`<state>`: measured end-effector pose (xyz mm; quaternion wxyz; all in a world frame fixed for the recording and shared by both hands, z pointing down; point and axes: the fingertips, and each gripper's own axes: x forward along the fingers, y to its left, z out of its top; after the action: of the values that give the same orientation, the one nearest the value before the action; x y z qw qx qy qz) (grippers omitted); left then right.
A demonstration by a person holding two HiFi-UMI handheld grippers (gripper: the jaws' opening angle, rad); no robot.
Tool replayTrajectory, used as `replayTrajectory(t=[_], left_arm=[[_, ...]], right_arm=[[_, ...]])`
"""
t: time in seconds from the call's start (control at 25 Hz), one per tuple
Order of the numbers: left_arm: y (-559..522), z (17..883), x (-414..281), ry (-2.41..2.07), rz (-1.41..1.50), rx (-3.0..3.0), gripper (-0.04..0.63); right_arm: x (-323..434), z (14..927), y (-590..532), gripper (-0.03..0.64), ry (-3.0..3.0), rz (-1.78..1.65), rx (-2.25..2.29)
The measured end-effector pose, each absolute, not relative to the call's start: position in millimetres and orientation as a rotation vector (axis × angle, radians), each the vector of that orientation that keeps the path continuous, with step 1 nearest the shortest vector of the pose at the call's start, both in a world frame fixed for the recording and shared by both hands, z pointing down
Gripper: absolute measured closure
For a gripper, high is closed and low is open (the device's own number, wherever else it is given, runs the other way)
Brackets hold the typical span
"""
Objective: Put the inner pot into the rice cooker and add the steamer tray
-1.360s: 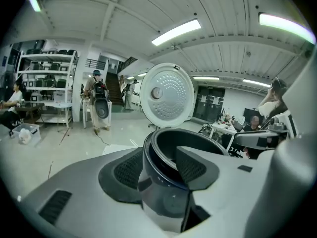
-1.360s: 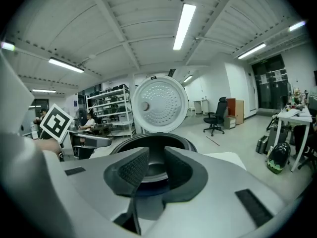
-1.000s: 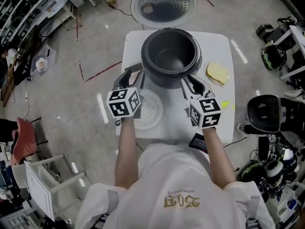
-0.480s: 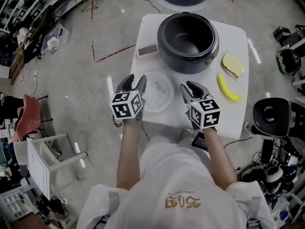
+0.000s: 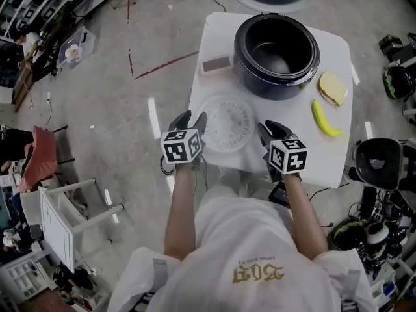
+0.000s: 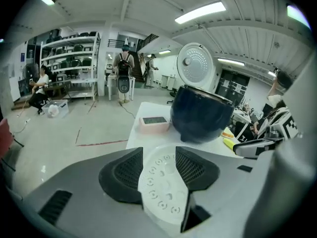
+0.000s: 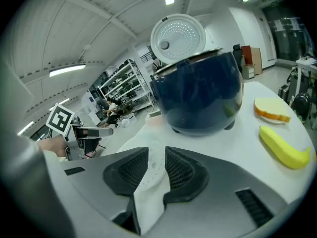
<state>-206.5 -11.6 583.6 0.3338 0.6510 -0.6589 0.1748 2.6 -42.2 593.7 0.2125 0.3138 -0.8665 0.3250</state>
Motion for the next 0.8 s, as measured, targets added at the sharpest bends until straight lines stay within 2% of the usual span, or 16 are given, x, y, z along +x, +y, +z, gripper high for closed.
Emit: replayTrajectory(t=[0.36, 0.6, 0.8], left_arm=[[-7, 645, -221, -1.521, 0.559, 1.705, 0.368], [0, 668, -228, -1.423, 0.527, 1.68, 0.351], [-3, 678, -227, -1.353, 0.477, 1.68, 0.373]], right_arm=[[-7, 648, -33, 0.497, -2.24, 1.006, 0.938], [-13, 669, -24, 0.491, -2.175, 1.096, 0.968], [-19, 674, -26, 0.491, -2.155, 1.11, 0.984]])
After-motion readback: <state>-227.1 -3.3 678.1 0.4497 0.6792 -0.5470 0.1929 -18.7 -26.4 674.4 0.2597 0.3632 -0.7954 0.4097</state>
